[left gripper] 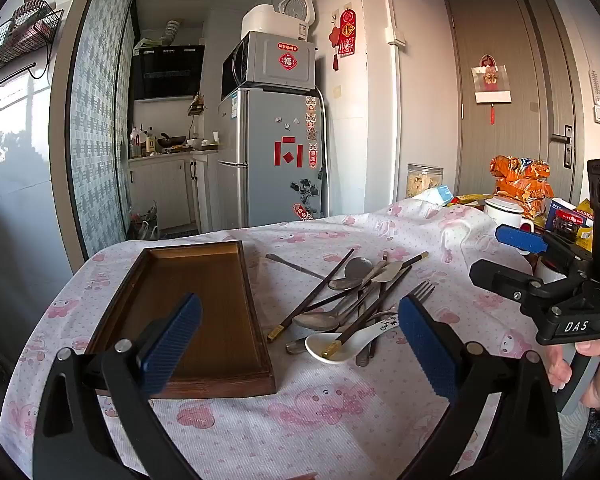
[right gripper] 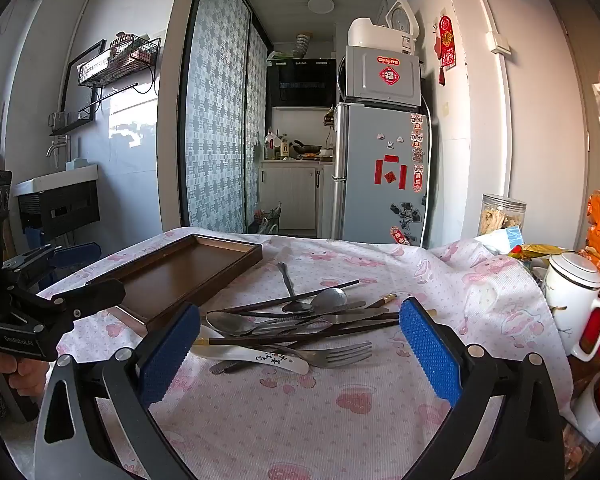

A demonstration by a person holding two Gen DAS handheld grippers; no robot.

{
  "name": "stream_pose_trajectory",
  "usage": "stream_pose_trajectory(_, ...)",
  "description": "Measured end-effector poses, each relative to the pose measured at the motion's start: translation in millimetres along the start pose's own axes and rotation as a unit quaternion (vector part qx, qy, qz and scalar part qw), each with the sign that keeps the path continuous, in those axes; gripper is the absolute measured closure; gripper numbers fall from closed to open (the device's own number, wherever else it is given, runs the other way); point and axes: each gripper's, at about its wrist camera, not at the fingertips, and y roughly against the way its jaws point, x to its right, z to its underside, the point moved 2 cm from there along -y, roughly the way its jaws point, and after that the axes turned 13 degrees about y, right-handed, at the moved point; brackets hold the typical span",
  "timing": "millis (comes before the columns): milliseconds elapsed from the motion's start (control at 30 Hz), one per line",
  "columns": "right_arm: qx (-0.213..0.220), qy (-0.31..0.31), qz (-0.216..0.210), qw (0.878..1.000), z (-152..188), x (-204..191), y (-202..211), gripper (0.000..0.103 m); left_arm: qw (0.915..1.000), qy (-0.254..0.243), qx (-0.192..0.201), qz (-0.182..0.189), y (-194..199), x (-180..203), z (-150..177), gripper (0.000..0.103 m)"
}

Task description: Organize utensils

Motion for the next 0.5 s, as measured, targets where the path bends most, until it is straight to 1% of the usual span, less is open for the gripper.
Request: stream_pose_trajectory(500,0.0,-0.001,0.0,1.0,0.2,0.1,-0.1,0.003,1.0,0.0,0.001,0.0,0.1,0.0,0.0,0.003)
